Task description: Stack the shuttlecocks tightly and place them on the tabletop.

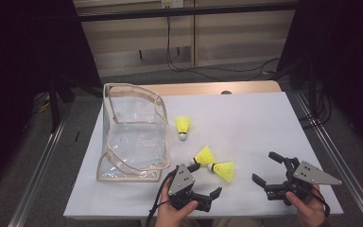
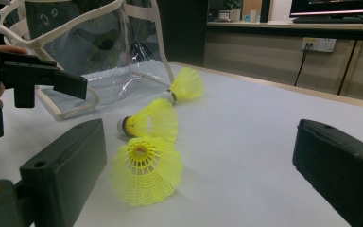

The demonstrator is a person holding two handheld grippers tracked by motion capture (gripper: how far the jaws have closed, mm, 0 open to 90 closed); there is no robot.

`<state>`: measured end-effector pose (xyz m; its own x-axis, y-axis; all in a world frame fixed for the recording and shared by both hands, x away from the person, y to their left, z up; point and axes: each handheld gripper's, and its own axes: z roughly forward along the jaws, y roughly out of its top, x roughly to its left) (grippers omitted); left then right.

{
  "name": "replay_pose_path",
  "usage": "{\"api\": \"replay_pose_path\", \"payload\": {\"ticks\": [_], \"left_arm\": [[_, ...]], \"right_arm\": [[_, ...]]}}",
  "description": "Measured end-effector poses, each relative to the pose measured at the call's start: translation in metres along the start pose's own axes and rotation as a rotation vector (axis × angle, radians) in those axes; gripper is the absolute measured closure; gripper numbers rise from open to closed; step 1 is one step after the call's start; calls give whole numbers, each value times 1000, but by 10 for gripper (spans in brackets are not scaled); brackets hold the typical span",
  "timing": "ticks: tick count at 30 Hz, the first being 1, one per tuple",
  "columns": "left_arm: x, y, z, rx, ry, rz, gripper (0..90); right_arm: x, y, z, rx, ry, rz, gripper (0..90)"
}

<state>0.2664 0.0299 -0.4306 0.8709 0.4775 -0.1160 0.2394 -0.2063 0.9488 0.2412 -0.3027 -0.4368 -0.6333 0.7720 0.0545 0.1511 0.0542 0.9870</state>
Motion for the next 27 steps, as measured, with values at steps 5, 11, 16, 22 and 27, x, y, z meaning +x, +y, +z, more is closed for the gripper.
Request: {"api": "replay_pose_path", "payload": {"ticks": [5, 11, 16, 22, 27], "left_arm": [[-1, 4, 5, -5, 15, -3, 25], [-4, 9, 10, -24, 37, 2, 22], [-4, 15, 15, -27, 37, -2, 22], [-5, 23, 25, -38, 42, -18, 22], [-2, 30, 32, -43, 60, -21, 22]], "right_arm": [[-1, 0, -1, -1, -3, -1, 32], [0, 0, -1, -1, 0, -4, 32], [0, 0, -1, 0, 3, -2, 32], [-1, 0, -1, -2, 2, -2, 32], [-1, 0, -1, -3, 3, -1, 32]]}}
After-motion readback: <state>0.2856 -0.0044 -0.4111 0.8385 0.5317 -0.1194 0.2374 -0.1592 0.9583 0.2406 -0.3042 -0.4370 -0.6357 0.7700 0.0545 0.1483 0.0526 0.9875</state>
